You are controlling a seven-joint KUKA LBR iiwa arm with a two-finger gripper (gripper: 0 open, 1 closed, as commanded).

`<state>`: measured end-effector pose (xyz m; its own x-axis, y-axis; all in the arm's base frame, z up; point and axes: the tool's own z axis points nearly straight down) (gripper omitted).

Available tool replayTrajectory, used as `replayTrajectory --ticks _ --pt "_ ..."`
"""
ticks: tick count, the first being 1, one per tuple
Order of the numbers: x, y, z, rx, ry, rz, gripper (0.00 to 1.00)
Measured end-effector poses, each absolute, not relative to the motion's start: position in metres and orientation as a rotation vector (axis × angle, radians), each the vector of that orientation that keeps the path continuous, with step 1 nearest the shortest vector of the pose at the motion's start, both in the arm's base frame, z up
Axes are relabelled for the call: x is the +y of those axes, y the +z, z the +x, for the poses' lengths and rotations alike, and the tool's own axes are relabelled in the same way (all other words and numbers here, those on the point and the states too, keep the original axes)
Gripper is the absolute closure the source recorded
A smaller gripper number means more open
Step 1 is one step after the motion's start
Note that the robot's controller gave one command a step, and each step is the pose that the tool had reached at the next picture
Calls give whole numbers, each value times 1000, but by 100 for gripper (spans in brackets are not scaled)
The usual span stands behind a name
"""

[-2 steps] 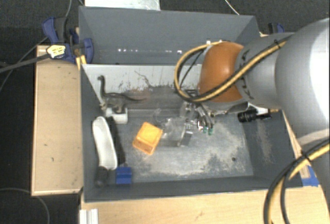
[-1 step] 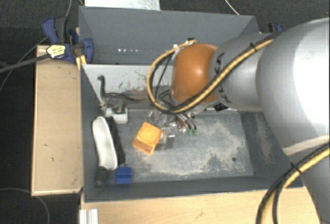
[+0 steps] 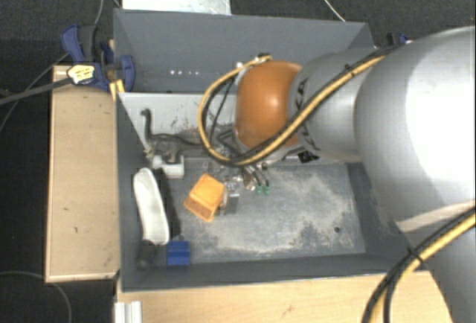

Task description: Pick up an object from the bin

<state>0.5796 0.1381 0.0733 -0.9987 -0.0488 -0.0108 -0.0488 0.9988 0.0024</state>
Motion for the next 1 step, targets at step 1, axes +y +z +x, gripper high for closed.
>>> replayTrajectory --ticks 1 --pt "145 71 581 3060 8 630 100"
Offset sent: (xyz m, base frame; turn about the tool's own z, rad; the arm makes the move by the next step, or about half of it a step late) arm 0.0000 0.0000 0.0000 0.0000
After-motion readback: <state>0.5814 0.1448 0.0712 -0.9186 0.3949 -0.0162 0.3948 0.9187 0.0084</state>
